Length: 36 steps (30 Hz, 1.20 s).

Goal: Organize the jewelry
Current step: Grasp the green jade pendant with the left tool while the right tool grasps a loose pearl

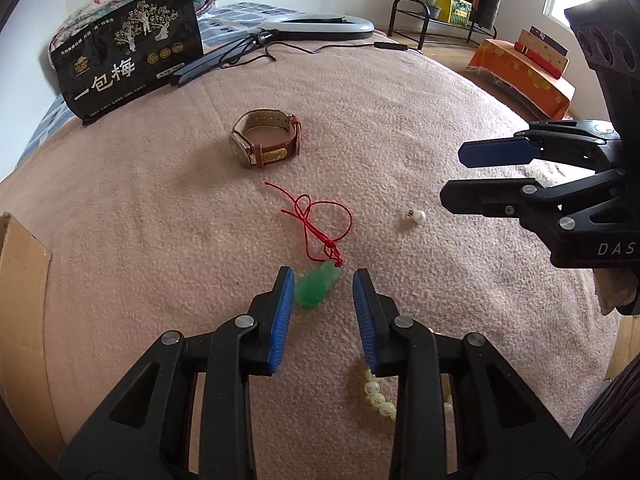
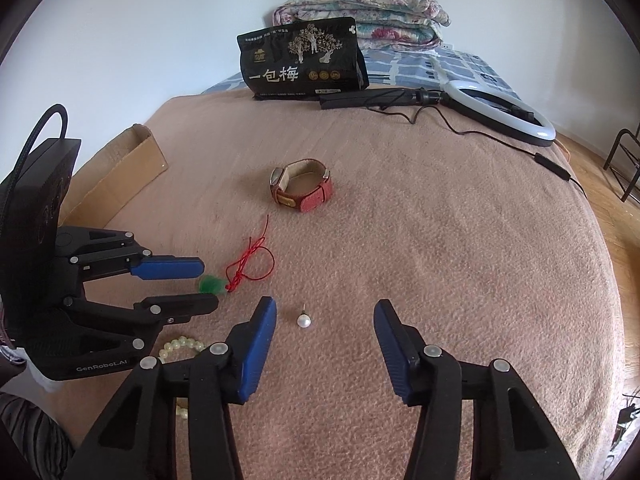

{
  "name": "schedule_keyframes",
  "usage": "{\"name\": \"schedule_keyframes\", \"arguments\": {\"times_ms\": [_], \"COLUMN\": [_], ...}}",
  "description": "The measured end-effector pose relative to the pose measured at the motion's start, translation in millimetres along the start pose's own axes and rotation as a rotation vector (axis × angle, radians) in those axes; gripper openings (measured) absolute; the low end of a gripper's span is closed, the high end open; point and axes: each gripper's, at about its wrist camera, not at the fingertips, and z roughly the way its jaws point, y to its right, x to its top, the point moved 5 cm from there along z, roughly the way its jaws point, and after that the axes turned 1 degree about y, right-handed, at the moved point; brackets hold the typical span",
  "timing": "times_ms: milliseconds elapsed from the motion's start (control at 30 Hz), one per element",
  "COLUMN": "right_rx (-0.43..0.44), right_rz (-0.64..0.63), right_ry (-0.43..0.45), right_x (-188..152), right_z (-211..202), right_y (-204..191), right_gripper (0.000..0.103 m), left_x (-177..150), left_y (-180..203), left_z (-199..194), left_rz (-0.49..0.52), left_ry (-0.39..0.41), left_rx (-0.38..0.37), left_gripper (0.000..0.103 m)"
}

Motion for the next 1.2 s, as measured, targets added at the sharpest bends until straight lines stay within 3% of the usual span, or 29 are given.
{"name": "schedule_keyframes", "arguments": {"times_ms": [300, 633, 833, 867, 900, 1000, 1200], "right_rx": [0.058, 0.037, 0.031, 0.033, 0.034, 0.040, 0.038], "right_rz": [-0.012, -0.034, -0.048, -0.047, -0.044, -0.037, -0.034], "right_ry": [-0.033, -0.062, -0.068, -0.070, -0.071, -0.072, -0.066], "right_x": [-7.9, -10.7, -11.4, -11.9, -12.1, -12.9, -13.3], "right_z": [18.4, 35.0, 37.6, 38.0, 38.3, 37.9, 33.4], "right_y": [-5.8, -11.2, -13.5, -13.9, -14.1, -14.8, -16.2], "right_gripper": [0.039, 0.028, 0.016, 0.014, 0.012, 0.007, 0.006], "left_x": [0.5, -0.4, -0.9, -1.0, -1.2, -0.8, -0.9], "left_y": [-3.0, -2.7, -2.6, -2.9, -3.4, -6.2, -5.9], "left_z": [13.1, 13.7, 12.9, 12.6, 12.1, 11.5, 9.6], "left_rz": [0.004, 0.006, 0.002, -0.002, -0.007, -0.029, -0.037], "left_ry": [-0.002, 0.013, 0.020, 0.021, 0.021, 0.020, 0.026], "left_rx": [0.009, 0.018, 0.025, 0.026, 0.028, 0.019, 0.026], "left_gripper": [0.028, 0.027, 0.026, 0.024, 0.015, 0.015, 0.015]}}
